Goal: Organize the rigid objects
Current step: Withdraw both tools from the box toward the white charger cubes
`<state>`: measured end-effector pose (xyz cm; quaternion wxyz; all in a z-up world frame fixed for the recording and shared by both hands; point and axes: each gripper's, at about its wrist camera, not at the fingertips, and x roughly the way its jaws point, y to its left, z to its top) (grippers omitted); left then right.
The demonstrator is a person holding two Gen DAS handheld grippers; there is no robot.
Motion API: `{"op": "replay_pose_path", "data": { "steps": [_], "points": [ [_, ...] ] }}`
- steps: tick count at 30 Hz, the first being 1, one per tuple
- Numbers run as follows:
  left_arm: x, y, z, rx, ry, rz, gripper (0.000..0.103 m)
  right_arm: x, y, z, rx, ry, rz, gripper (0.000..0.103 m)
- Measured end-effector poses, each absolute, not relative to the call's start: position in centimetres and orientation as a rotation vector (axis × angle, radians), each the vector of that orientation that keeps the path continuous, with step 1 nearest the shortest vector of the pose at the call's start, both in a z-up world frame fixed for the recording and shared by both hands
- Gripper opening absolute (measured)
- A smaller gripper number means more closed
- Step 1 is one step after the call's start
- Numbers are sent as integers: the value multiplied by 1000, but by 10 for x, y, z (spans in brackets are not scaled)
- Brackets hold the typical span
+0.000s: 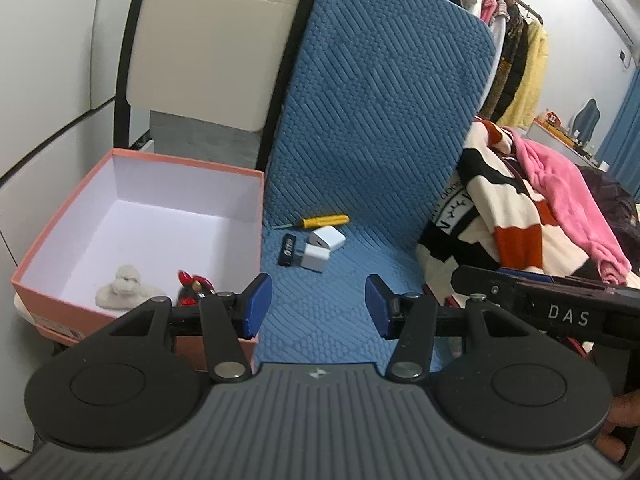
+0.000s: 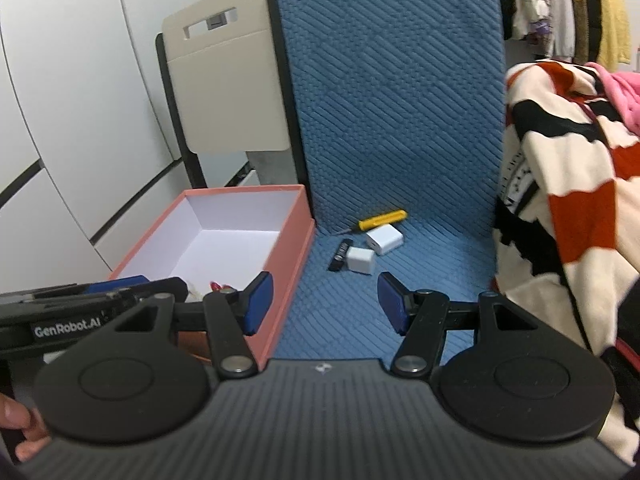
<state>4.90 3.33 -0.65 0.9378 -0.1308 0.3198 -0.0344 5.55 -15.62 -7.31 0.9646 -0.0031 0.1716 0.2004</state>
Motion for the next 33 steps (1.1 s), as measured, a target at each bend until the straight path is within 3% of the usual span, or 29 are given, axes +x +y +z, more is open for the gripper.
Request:
{"op": "replay_pose_path", "data": {
  "steps": [15, 33],
  "points": [
    [32, 6, -39, -265, 705, -97, 58, 44, -198, -121, 35, 378, 340, 61],
    [118, -23, -106, -226, 742, -135, 58, 125, -213, -165, 114, 430, 262, 61]
  ]
}}
